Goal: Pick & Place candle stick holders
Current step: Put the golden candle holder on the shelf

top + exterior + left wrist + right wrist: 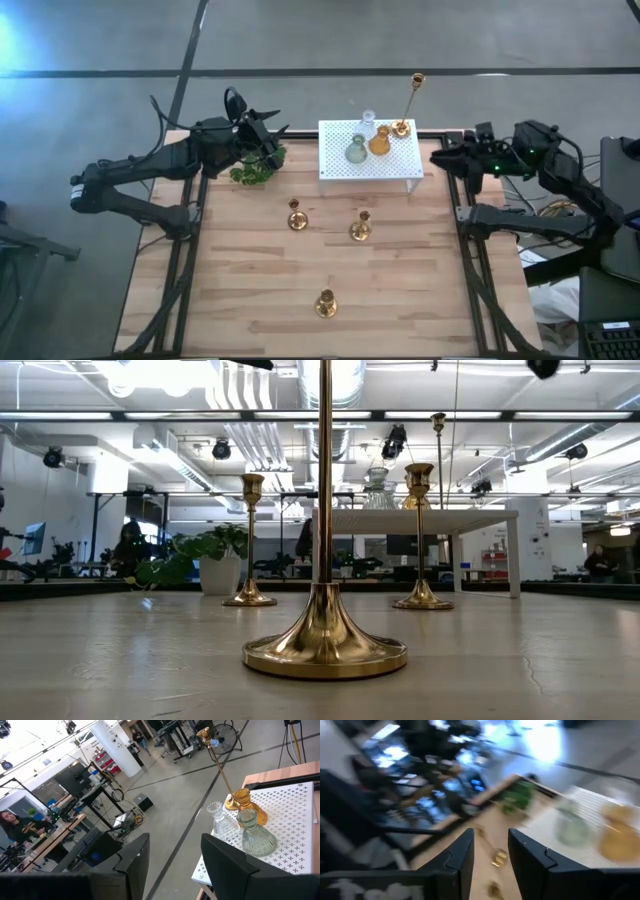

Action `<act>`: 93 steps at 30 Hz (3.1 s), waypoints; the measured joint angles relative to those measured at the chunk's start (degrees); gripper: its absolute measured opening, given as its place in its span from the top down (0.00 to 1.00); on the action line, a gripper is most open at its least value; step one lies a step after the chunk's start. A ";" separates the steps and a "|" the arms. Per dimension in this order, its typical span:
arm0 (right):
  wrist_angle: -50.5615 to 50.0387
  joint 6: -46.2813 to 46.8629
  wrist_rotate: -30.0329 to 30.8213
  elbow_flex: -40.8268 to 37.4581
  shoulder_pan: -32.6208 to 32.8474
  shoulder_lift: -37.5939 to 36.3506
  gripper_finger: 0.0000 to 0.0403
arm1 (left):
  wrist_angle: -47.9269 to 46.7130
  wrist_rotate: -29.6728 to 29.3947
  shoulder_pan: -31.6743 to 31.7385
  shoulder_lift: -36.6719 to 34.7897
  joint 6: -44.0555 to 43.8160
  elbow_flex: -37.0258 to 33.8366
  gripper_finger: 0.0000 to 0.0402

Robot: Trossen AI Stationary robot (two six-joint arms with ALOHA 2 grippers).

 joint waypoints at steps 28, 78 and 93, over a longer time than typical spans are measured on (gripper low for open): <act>-3.84 14.35 47.38 5.41 59.15 26.28 0.98 | 0.02 0.00 0.26 0.24 1.07 0.00 0.54; 38.42 7.81 43.00 8.51 60.46 70.01 0.52 | 0.74 2.36 0.20 0.63 -18.64 -0.02 0.54; 37.50 4.42 42.35 12.65 59.02 69.99 0.83 | -1.38 2.36 0.20 0.72 -18.71 -0.02 0.54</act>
